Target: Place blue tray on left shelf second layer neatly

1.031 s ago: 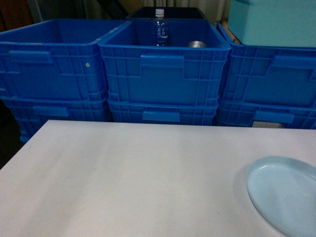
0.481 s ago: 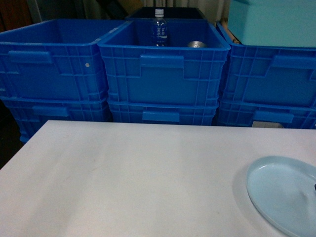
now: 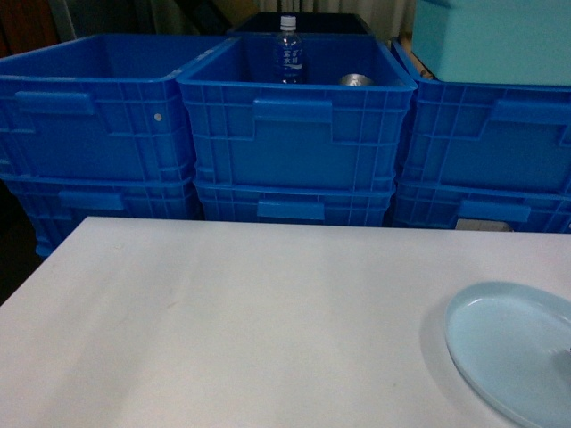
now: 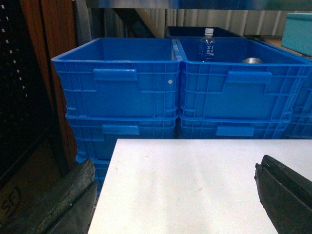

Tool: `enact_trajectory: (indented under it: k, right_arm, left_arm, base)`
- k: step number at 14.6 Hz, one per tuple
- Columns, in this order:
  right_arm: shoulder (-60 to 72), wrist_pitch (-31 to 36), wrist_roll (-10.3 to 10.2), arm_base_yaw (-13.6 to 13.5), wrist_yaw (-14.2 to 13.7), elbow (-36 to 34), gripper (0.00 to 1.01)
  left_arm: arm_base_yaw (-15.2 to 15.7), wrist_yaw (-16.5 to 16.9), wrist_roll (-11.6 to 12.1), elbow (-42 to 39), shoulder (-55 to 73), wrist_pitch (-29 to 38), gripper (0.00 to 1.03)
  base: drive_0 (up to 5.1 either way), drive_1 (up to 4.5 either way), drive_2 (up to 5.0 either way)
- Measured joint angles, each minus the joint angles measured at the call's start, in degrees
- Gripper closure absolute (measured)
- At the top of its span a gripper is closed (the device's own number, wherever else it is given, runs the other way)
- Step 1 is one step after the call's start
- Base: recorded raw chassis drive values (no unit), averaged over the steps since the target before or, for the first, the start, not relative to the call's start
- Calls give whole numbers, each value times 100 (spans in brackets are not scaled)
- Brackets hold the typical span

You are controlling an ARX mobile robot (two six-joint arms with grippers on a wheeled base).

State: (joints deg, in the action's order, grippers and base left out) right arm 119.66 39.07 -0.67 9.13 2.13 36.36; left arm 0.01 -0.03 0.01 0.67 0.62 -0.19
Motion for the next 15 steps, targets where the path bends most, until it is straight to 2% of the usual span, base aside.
enact_trajectory:
  k: [3,5,6,7,13,15]
  right_arm:
    - [-2,-155,-9,-205,-107,37,54]
    - [-13,-203,-15,-234,-354,76,77]
    - [-20,-179,-15,-232,-393,72,89]
    - [-70,-136,-39,-232,-310,39,99]
    - [-186,348,-256,-225,-96,-363,99]
    - [-564,483,-254,-236,11,-660,99]
  left_arm:
    - [0,-2,0,0,0,0,5]
    - [0,0,0,0,0,0,5]
    - [0,0,2,0,0,0,5]
    - [0,0,2,0,0,0,5]
    - [0,-2,0,0,0,-2,5]
    - [0,-2,2,0,0,0,5]
  base:
    - [0,0,0]
    - [0,0,0]
    - [0,0,0]
    - [0,0,0]
    - [0,0,0]
    - [0,0,0]
